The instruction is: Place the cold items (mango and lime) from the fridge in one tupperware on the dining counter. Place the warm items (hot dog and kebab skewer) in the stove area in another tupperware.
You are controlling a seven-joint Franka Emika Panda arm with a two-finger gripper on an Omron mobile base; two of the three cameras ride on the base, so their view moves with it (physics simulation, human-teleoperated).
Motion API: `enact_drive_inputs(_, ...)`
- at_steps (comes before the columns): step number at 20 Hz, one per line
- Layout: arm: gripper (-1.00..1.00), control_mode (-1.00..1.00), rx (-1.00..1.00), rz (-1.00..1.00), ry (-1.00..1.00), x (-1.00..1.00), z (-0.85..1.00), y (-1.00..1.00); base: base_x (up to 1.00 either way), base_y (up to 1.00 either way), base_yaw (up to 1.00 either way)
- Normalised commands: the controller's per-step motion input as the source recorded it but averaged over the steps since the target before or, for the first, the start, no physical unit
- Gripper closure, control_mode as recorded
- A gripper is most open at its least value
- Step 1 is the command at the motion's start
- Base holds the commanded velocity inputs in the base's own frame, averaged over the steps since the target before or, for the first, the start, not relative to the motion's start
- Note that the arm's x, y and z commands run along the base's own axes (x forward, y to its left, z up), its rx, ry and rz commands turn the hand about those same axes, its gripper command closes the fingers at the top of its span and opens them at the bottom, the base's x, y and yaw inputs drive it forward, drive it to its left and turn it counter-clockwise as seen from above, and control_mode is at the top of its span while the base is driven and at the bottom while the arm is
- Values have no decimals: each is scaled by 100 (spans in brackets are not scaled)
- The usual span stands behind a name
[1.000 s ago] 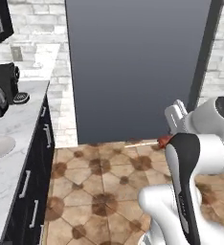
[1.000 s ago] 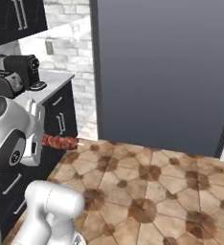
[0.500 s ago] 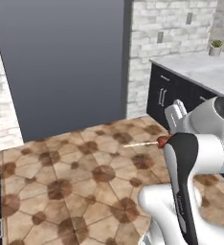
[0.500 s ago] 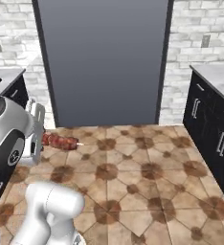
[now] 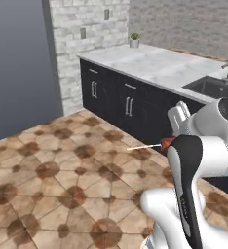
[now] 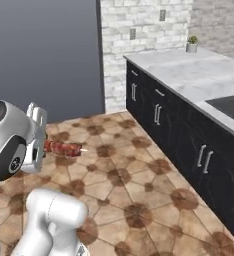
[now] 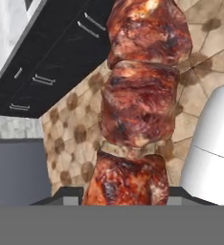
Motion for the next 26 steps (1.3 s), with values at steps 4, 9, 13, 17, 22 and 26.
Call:
enact_drive_inputs(4, 100, 100, 0, 0, 0, 0, 0, 0, -100, -75, -66)
enact_drive_inputs(9, 100, 100, 0, 0, 0, 0, 0, 0, -99, -80, -67)
enact_drive_inputs(13, 100, 100, 0, 0, 0, 0, 0, 0, -85, -80, -68)
enact_drive_inputs(17, 100, 100, 0, 0, 0, 0, 0, 0, -66, -83, -70)
enact_drive_inputs(22, 100, 100, 0, 0, 0, 0, 0, 0, -18, -89, -65)
enact_drive_inputs(26, 100, 100, 0, 0, 0, 0, 0, 0, 2, -94, -52)
